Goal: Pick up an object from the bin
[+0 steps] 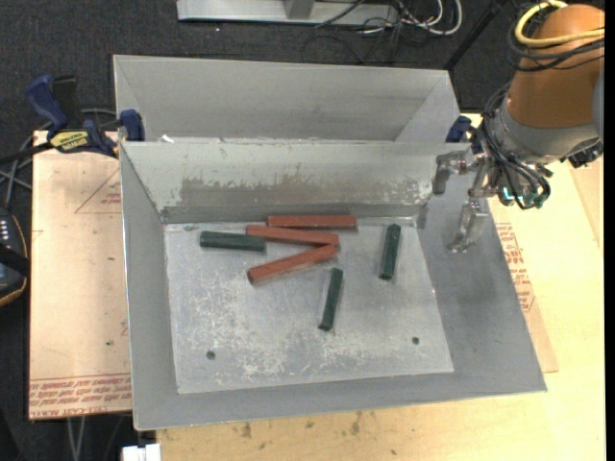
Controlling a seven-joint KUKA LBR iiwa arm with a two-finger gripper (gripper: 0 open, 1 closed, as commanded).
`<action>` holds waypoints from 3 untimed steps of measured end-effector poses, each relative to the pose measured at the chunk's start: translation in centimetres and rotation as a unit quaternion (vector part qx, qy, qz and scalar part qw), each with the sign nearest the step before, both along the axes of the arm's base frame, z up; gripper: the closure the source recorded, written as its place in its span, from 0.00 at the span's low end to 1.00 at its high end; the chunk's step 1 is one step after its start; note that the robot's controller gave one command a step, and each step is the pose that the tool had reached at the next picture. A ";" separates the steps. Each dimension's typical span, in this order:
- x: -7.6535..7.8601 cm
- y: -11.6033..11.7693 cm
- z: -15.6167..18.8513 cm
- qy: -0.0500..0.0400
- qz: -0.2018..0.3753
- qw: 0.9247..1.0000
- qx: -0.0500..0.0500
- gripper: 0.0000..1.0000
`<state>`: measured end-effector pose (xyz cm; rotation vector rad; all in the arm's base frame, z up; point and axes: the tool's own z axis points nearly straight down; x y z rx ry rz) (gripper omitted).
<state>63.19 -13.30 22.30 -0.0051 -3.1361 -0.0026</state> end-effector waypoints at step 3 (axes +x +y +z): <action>1.6 1.8 -6.2 -0.005 0.164 0.986 0.000 0.00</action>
Offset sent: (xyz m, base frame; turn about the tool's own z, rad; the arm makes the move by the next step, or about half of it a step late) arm 0.0158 0.0152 -0.1530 -0.3770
